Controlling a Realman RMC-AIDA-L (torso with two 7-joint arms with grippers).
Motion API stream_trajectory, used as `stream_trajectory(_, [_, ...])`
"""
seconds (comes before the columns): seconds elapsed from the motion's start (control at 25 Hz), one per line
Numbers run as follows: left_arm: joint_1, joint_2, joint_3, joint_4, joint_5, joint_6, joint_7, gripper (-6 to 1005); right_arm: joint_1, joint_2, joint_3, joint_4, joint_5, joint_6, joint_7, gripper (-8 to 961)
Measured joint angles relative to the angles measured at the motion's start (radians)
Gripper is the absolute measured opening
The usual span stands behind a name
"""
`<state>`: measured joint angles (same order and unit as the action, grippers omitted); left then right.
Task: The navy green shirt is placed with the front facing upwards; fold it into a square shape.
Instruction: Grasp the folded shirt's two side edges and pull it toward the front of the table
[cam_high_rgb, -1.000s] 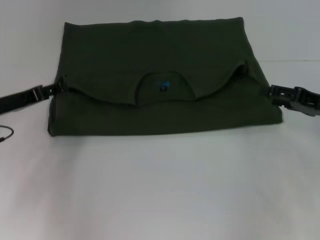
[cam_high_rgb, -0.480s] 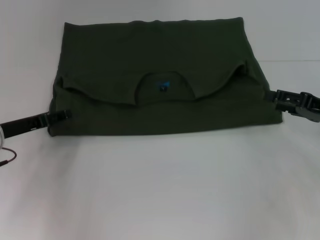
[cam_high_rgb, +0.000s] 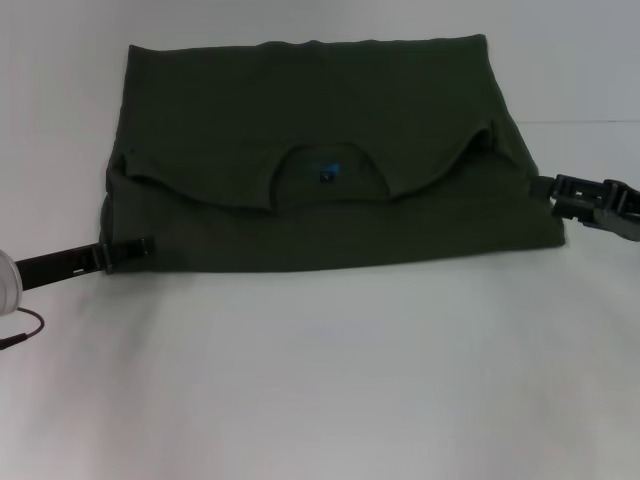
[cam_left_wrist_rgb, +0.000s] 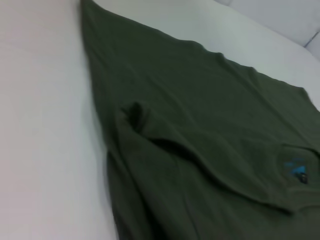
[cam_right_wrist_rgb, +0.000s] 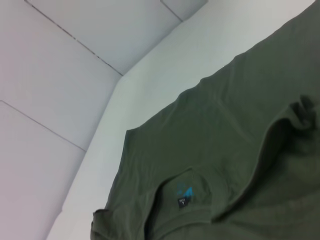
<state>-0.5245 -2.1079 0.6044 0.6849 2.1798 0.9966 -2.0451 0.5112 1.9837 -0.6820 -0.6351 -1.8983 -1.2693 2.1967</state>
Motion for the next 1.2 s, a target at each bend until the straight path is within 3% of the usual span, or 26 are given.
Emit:
stream_trajectory(0.2, [0.011,-0.004,-0.007,0.020,-0.008,0.001,0.002,758,-0.001,0.001,0.016,0.001,0.001,-0.004,0.000,760])
stream_trajectory(0.56, [0.010,-0.003,-0.002,0.028,-0.003,-0.003,-0.002,396,0.001,-0.001,0.019,0.002,0.000,-0.003,-0.001,761])
stream_trajectory(0.84, [0.005,0.000,-0.002,0.029,-0.003,0.001,-0.005,151,0.005,-0.018,0.002,0.002,-0.006,-0.004,0.006,761])
stream_trajectory(0.92, [0.003,0.003,-0.003,0.029,-0.003,0.003,-0.014,86,0.012,-0.032,-0.014,0.002,-0.012,-0.004,0.015,760])
stream_trajectory(1.04, [-0.001,0.009,-0.008,0.032,-0.003,0.007,-0.040,70,0.043,-0.061,-0.035,-0.001,-0.079,0.000,0.066,760])
stream_trajectory(1.2, [-0.013,0.019,-0.006,0.034,-0.003,0.013,-0.102,55,0.137,-0.095,-0.039,-0.012,-0.305,0.035,0.193,761])
